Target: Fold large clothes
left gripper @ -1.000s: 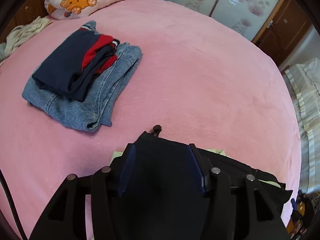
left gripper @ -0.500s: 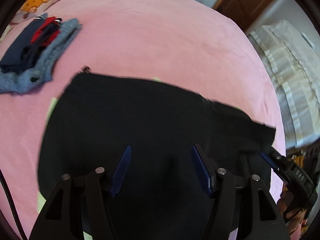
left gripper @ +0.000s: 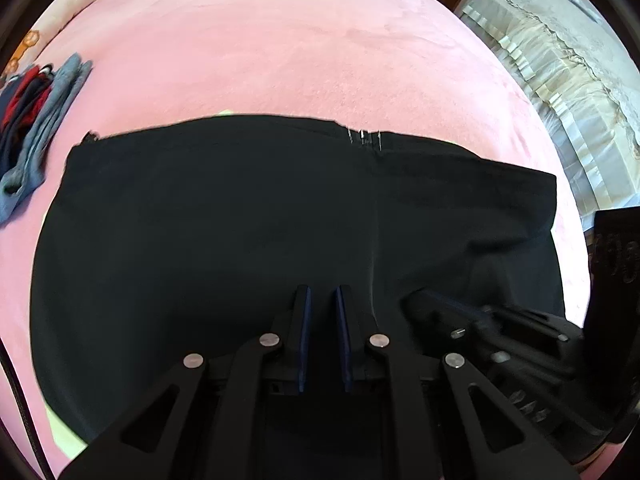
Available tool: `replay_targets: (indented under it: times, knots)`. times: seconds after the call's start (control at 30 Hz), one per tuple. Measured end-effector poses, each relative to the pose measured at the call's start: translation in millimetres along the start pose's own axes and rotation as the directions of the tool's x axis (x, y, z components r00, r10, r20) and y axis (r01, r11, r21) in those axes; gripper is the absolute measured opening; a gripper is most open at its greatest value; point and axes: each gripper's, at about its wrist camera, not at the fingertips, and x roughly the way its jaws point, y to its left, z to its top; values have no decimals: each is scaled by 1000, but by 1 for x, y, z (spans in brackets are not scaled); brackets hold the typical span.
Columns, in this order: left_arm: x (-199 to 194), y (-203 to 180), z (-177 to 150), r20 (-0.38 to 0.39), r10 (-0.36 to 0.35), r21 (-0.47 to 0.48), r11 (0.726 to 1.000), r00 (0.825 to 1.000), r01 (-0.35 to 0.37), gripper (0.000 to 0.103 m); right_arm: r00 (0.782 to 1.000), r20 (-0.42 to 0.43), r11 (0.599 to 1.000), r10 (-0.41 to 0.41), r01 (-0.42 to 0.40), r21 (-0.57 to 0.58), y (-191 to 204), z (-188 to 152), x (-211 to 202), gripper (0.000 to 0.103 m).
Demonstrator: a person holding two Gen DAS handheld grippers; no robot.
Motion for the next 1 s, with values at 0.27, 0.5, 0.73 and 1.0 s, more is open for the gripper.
replay_targets:
  times: [0.27,0.5,0.73,1.0]
  knots:
    - [34,10,25,14,95,-39,995,995,-95,5,998,37,994,-50,46,103,-43,32,17,0]
    - [28,35,25,52,153,-59,987,987,-150,3,986,73,981,-147,136,135,-81,31,-12,0]
    - [14,91,19,51,414,-87,908,909,-409,3,927,106,917,-360,330,224,-136,24,-56,0]
    - [-18,182,-4,-5,460,-283,851,888,-443,3,784,120,761,-609,536,365,-189,10,-115,0]
